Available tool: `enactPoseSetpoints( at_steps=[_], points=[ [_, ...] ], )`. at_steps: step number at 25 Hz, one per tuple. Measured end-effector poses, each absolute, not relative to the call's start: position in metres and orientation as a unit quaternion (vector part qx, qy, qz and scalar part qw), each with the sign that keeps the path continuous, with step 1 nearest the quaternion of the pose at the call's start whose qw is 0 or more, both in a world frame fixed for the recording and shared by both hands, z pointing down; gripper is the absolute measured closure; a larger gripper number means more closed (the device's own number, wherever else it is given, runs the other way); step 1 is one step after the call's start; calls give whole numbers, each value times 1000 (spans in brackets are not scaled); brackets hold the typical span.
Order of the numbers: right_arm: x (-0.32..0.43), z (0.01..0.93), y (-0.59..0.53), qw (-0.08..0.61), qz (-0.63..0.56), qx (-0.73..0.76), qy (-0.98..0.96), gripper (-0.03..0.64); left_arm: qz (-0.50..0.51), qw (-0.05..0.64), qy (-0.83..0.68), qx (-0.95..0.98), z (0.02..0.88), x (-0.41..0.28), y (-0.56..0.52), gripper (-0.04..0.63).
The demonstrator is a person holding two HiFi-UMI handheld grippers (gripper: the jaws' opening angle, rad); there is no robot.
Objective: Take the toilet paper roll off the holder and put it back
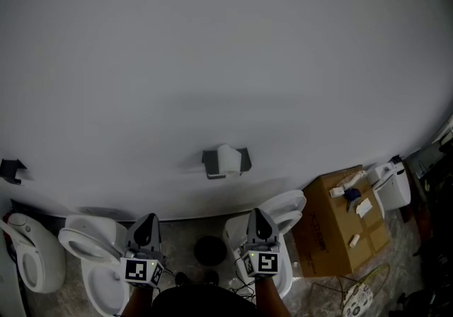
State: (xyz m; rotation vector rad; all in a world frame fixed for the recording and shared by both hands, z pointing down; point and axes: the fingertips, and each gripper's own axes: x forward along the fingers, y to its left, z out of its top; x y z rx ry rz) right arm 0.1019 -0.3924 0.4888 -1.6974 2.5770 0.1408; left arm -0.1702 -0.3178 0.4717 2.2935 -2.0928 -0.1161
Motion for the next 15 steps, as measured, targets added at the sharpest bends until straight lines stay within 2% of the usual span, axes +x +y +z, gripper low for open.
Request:
enactPoseSetpoints(
  at_steps=[15],
  points=[
    [103, 487, -385, 31, 47, -550, 833, 614, -35, 17, -673, 738, 472, -171, -313, 592]
  ],
)
